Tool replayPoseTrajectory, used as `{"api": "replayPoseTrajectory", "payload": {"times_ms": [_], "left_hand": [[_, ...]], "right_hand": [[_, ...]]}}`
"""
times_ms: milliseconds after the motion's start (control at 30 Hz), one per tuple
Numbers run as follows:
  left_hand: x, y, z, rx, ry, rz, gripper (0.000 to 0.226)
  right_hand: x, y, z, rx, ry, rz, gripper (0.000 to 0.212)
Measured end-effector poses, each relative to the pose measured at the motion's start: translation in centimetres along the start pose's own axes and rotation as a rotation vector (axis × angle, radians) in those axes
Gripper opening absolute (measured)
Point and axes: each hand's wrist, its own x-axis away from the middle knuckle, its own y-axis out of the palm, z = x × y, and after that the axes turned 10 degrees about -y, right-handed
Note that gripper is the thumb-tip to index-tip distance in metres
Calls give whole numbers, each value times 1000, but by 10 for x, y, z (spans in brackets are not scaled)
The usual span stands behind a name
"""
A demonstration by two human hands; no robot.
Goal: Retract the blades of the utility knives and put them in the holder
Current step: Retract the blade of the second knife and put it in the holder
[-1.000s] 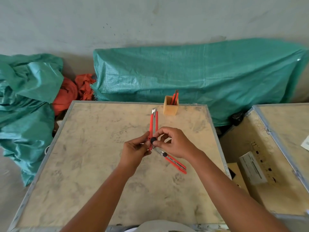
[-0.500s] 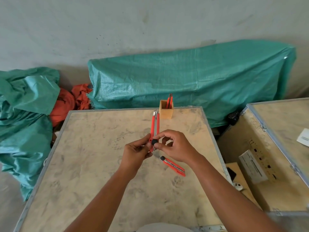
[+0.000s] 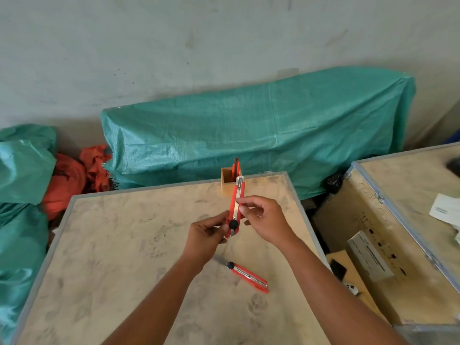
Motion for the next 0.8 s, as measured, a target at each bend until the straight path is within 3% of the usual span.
{"api": "replayPoseTrajectory", "payload": {"times_ms": [333, 433, 567, 700, 800], "left_hand": [[-140, 17, 34, -160, -42, 7, 34], [-185, 17, 34, -237, -49, 86, 34], [-232, 10, 26, -464, -101, 221, 58], [-261, 7, 5, -551, -179, 104, 90], [-272, 10, -8, -511, -183, 74, 85]], "right_hand": [[-125, -14, 59, 12, 56, 108, 22], [-162, -11, 81, 55, 17, 155, 22], [-200, 5, 105, 193, -72, 231, 18], [-216, 26, 127, 336, -198, 200, 17], [-220, 37, 140, 409, -229, 125, 19]]}}
